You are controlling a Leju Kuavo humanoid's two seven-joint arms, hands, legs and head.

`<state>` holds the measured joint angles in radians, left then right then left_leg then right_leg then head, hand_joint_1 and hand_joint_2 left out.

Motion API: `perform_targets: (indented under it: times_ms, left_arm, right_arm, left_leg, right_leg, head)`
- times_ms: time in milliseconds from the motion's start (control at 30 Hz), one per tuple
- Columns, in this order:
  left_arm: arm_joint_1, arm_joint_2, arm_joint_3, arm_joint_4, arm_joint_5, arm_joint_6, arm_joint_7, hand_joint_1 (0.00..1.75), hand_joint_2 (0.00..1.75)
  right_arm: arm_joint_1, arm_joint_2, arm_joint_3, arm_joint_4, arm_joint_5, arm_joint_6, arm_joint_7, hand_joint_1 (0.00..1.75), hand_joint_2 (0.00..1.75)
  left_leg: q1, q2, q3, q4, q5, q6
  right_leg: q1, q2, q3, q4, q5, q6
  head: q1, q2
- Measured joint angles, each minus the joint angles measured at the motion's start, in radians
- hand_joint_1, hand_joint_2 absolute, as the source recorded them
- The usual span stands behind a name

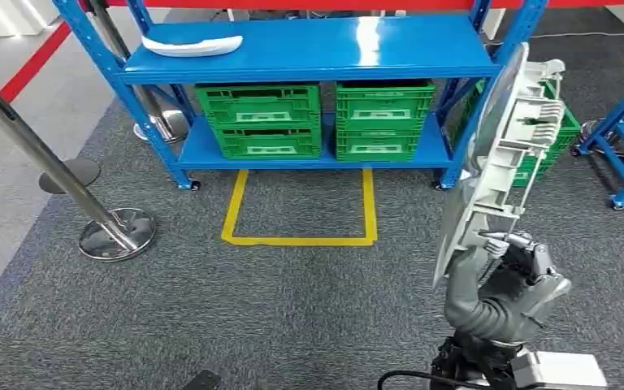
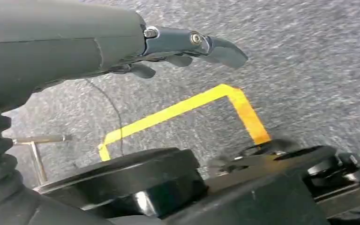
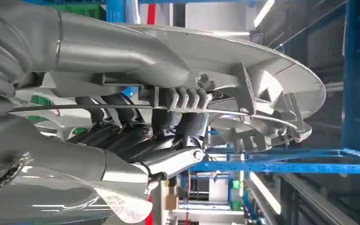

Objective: Take the parts from the cabinet and place them on the table.

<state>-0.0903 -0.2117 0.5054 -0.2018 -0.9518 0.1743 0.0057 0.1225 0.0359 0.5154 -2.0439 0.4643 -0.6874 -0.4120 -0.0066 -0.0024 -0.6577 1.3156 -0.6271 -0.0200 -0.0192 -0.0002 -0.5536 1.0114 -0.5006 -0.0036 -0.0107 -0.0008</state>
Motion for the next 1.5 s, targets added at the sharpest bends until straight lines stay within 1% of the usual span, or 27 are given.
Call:
perform_targets:
  times_ms: [33,100,133,167,300,367,400,467,500,533,600,633,667,800,833,900,967,1000,1067,1133,1167,1300,1333,1367,1400,1467,1500]
  left_arm:
    - [0.000,0.000,-0.002,0.000,0.000,-0.001,0.005,0.00,1.75]
    - [0.007,0.000,-0.007,0.000,-0.002,-0.003,0.008,0.00,1.75]
    - [0.014,0.001,-0.008,0.000,-0.002,-0.003,0.009,0.00,1.75]
    - [0.016,0.002,-0.008,0.000,-0.001,-0.003,0.008,0.00,1.75]
    - [0.014,0.001,-0.009,0.000,-0.001,-0.005,0.008,0.00,1.75]
    - [0.016,-0.001,-0.013,0.000,-0.002,-0.006,0.008,0.00,1.75]
    - [0.017,0.000,-0.016,0.000,-0.002,-0.007,0.008,0.00,1.75]
    - [0.017,0.001,-0.017,0.000,-0.002,-0.008,0.008,0.00,1.75]
    - [0.017,0.002,-0.018,0.000,-0.002,-0.008,0.008,0.00,1.75]
    - [0.017,0.003,-0.019,0.000,-0.001,-0.008,0.008,0.00,1.75]
    - [0.017,0.002,-0.022,0.000,-0.002,-0.008,0.008,0.00,1.75]
    - [0.017,0.002,-0.022,0.000,-0.002,-0.008,0.008,0.00,1.75]
    - [0.018,0.003,-0.022,0.000,-0.002,-0.008,0.008,0.00,1.75]
    - [0.018,0.002,-0.023,0.000,-0.002,-0.010,0.008,0.00,1.75]
    - [0.017,0.002,-0.023,0.000,-0.002,-0.010,0.008,0.00,1.75]
    - [0.016,0.001,-0.023,0.000,-0.001,-0.010,0.008,0.00,1.75]
    - [0.008,0.001,-0.023,0.000,0.000,-0.007,0.008,0.00,1.75]
    - [0.006,0.000,-0.023,0.000,0.000,-0.005,0.007,0.00,1.75]
    - [0.006,-0.001,-0.023,0.000,-0.005,0.002,0.006,0.00,1.75]
    - [0.015,-0.002,-0.023,0.000,-0.012,0.009,0.006,0.00,1.75]
    - [0.018,0.000,-0.023,0.000,-0.012,0.013,0.005,0.00,1.75]
    - [0.015,-0.002,-0.023,0.000,-0.014,0.016,0.005,0.00,1.75]
    - [0.017,-0.004,-0.023,0.000,-0.015,0.018,0.005,0.00,1.75]
    - [0.019,-0.003,-0.023,0.000,-0.015,0.019,0.005,0.00,1.75]
    - [0.020,-0.003,-0.023,0.000,-0.015,0.019,0.005,0.00,1.75]
    - [0.021,-0.001,-0.023,0.000,-0.014,0.020,0.005,0.00,1.75]
    - [0.021,0.000,-0.023,0.000,-0.014,0.020,0.005,0.00,1.75]
  right_arm:
    - [0.000,0.003,-0.001,0.000,0.007,-0.005,-0.001,1.75,1.75]
    - [-0.001,0.011,-0.002,0.000,0.021,-0.006,-0.003,1.75,1.75]
    - [-0.001,0.016,-0.003,0.000,0.027,-0.006,-0.005,1.75,1.75]
    - [-0.003,0.020,-0.004,0.000,0.032,-0.006,-0.006,1.75,1.75]
    - [-0.008,0.029,-0.011,0.001,0.039,-0.007,-0.006,1.75,1.75]
    - [-0.010,0.031,-0.012,0.001,0.039,-0.007,-0.005,1.75,1.75]
    - [-0.014,0.032,-0.012,0.001,0.040,-0.007,-0.005,1.75,1.75]
    - [-0.014,0.032,-0.011,0.002,0.042,-0.007,-0.006,1.75,1.75]
    - [-0.014,0.032,-0.012,0.003,0.042,-0.007,-0.006,1.75,1.75]
    - [-0.012,0.032,-0.012,0.003,0.042,-0.007,-0.005,1.75,1.75]
    - [-0.013,0.032,-0.014,0.003,0.042,-0.008,-0.005,1.75,1.75]
    - [-0.014,0.032,-0.014,0.003,0.042,-0.008,-0.005,1.75,1.75]
    - [-0.017,0.032,-0.014,0.004,0.042,-0.008,-0.005,1.75,1.75]
    - [-0.014,0.034,-0.017,0.004,0.045,-0.008,-0.005,1.75,1.75]
    - [-0.014,0.036,-0.018,0.003,0.046,-0.008,-0.005,1.75,1.75]
    - [-0.017,0.041,-0.020,0.003,0.049,-0.008,-0.005,1.75,1.75]
    - [-0.014,0.043,-0.021,0.003,0.051,-0.008,-0.005,1.75,1.75]
    - [-0.013,0.043,-0.023,0.003,0.051,-0.008,-0.005,1.75,1.75]
    - [-0.010,0.044,-0.024,0.003,0.051,-0.008,-0.005,1.75,1.75]
    - [-0.008,0.050,-0.026,0.003,0.052,-0.008,-0.005,1.75,1.75]
    - [-0.007,0.053,-0.029,0.003,0.053,-0.008,-0.006,1.75,1.75]
    - [-0.002,0.057,-0.035,0.002,0.055,-0.008,-0.008,1.75,1.75]
    - [0.001,0.057,-0.036,0.001,0.055,-0.008,-0.007,1.75,1.75]
    - [0.002,0.057,-0.036,0.000,0.055,-0.008,-0.007,1.75,1.75]
    - [0.000,0.057,-0.036,0.000,0.055,-0.008,-0.007,1.75,1.75]
    - [0.000,0.057,-0.034,0.001,0.055,-0.008,-0.008,1.75,1.75]
    - [0.001,0.057,-0.035,0.001,0.055,-0.008,-0.008,1.75,1.75]
  left_leg:
    - [0.000,0.000,0.020,-0.032,0.030,0.004]
    - [0.000,-0.014,0.091,-0.185,0.124,0.017]
    - [-0.001,-0.055,0.120,-0.258,0.151,0.028]
    - [0.001,-0.082,0.123,-0.263,0.145,0.033]
    - [0.000,-0.043,0.135,-0.310,0.140,0.041]
    - [0.006,-0.023,0.147,-0.345,0.140,0.048]
    - [0.005,-0.011,0.143,-0.345,0.141,0.051]
    - [0.001,0.010,0.142,-0.343,0.139,0.052]
    - [0.000,0.021,0.143,-0.342,0.139,0.053]
    - [-0.001,0.031,0.144,-0.341,0.138,0.052]
    - [-0.002,0.051,0.147,-0.336,0.132,0.050]
    - [-0.003,0.059,0.150,-0.332,0.127,0.046]
    - [-0.012,0.069,0.147,-0.328,0.123,0.040]
    - [-0.014,0.109,0.148,-0.321,0.119,0.027]
    - [-0.011,0.098,0.147,-0.315,0.104,0.020]
    - [-0.002,0.023,0.106,-0.214,0.037,0.008]
    - [0.001,0.012,0.044,-0.054,-0.029,0.002]
    - [0.001,0.010,0.031,-0.018,-0.033,0.002]
    - [0.002,0.008,0.061,-0.075,0.026,0.006]
    - [0.002,-0.028,0.133,-0.246,0.127,0.018]
    - [0.006,-0.084,0.148,-0.278,0.119,0.026]
    - [0.000,-0.050,0.153,-0.316,0.117,0.040]
    - [0.015,-0.031,0.157,-0.337,0.122,0.042]
    - [0.012,-0.022,0.158,-0.345,0.127,0.046]
    - [0.011,-0.011,0.156,-0.345,0.128,0.049]
    - [0.009,0.017,0.155,-0.343,0.128,0.049]
    - [0.009,0.031,0.155,-0.343,0.128,0.049]
  right_leg:
    - [0.001,0.009,0.000,0.000,0.000,0.000]
    - [0.003,0.030,0.004,0.000,0.001,0.001]
    - [0.002,0.038,0.004,0.000,0.002,0.002]
    - [0.005,0.045,-0.002,0.001,0.006,0.008]
    - [0.000,0.080,-0.021,-0.003,0.023,0.034]
    - [0.003,0.031,-0.059,0.043,-0.018,0.038]
    - [0.002,0.017,-0.092,0.115,-0.056,0.041]
    - [-0.001,0.008,-0.157,0.262,-0.107,0.048]
    - [-0.001,0.006,-0.170,0.290,-0.105,0.050]
    - [-0.001,0.004,-0.158,0.267,-0.079,0.051]
    - [0.000,-0.015,-0.075,0.107,0.008,0.047]
    - [0.001,-0.045,-0.031,0.020,0.031,0.044]
    - [0.018,-0.087,-0.013,0.003,0.007,0.039]
    - [0.015,-0.040,-0.023,-0.001,0.018,0.007]
    - [0.009,-0.032,-0.020,-0.007,0.022,0.000]
    - [0.007,-0.013,-0.023,-0.007,0.026,-0.009]
    - [0.008,0.007,-0.024,-0.007,0.026,-0.012]
    - [0.009,0.019,-0.023,-0.006,0.026,-0.012]
    - [0.009,0.047,-0.023,-0.004,0.027,-0.011]
    - [0.009,0.076,-0.021,-0.002,0.029,-0.008]
    - [0.007,0.084,-0.027,-0.003,0.033,-0.002]
    - [0.002,0.127,-0.052,-0.004,0.052,0.027]
    - [0.005,0.121,-0.061,-0.003,0.050,0.029]
    - [0.009,0.066,-0.078,0.020,0.028,0.034]
    - [0.009,0.032,-0.103,0.077,-0.009,0.037]
    - [0.006,0.007,-0.176,0.248,-0.080,0.046]
    - [0.006,0.005,-0.200,0.299,-0.093,0.049]
  head:
    - [-0.001,0.000]
    - [-0.001,0.000]
    - [0.000,0.000]
    - [0.003,0.000]
    - [-0.001,0.000]
    - [0.011,0.000]
    - [0.015,0.000]
    - [0.013,0.000]
    - [0.014,0.000]
    - [0.014,0.000]
    - [0.014,0.000]
    - [0.014,0.000]
    - [0.016,0.000]
    - [0.018,0.000]
    - [0.018,0.000]
    - [0.008,0.000]
    - [0.009,0.000]
    - [0.008,0.000]
    - [0.008,0.000]
    - [0.008,0.000]
    - [0.011,0.000]
    - [0.007,0.000]
    - [0.008,0.000]
    - [0.010,0.000]
    - [0.018,0.000]
    - [0.017,0.000]
    - [0.017,0.000]
